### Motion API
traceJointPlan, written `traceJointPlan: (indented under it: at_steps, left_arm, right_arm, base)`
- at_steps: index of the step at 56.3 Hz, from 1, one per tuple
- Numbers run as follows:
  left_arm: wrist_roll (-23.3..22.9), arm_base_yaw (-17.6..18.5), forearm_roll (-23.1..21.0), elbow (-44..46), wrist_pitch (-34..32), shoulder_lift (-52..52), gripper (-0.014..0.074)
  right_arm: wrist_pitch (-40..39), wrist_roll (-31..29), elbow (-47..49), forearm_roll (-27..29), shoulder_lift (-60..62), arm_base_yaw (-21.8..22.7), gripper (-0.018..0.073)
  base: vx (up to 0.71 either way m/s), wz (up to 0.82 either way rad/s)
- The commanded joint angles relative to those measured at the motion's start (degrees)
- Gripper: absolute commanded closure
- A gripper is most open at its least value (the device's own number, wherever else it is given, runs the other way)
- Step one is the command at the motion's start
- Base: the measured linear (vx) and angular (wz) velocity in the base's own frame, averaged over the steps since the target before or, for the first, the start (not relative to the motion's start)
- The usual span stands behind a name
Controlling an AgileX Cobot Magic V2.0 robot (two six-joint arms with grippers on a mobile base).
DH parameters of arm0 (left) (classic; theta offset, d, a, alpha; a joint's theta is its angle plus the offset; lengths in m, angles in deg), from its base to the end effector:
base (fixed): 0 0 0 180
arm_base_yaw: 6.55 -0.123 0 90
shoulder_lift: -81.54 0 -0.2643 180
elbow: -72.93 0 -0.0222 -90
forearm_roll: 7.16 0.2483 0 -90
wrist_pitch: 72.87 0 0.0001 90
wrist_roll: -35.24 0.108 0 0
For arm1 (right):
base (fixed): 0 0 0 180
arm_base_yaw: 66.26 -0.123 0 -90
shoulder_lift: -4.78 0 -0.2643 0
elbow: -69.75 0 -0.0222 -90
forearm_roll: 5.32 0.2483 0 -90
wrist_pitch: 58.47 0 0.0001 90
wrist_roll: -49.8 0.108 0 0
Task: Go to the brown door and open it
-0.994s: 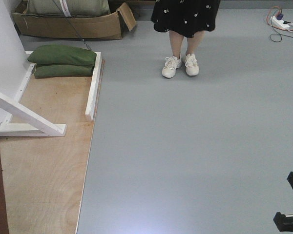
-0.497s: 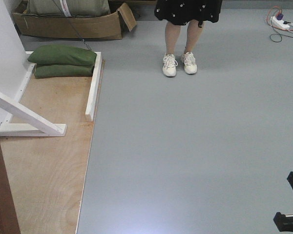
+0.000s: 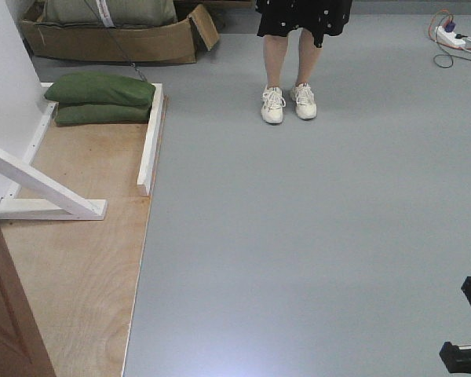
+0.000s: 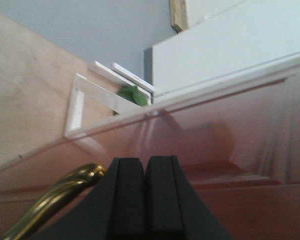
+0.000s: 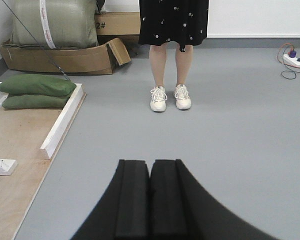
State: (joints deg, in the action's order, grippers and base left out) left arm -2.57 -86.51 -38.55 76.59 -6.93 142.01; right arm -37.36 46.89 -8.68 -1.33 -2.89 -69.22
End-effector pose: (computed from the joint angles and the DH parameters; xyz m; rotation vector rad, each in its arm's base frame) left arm 0.0764 0.1370 0.4610 -1.7025 1.0877 -0.2050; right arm 0.0872 0.0072 0.1654 -0.0523 1.8701 0.0689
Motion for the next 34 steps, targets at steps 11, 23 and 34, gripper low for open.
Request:
traceJointPlan:
  at_steps: [11, 23, 34]
  left_arm:
    - [0.87, 0.47, -13.83, 1.87, 1.73, -0.56, 0.0529]
    - [2.2, 0.47, -15.54, 1.87, 2.15, -4.55, 0.0529]
    - [2.25, 0.47, -23.56, 1.87, 2.28, -6.63, 0.0529]
  right_arm:
    - [-4.46, -0.37, -0.25, -0.19, 0.32, -0.13, 0.0559]
    - [-4.46, -0.37, -0.25, -0.19, 0.32, -0.13, 0.0559]
    - [-4.46, -0.37, -0.25, -0.19, 0.32, -0.13, 0.0559]
  base:
    - [0.0, 0.0]
    - [0.0, 0.0]
    - [0.0, 0.0]
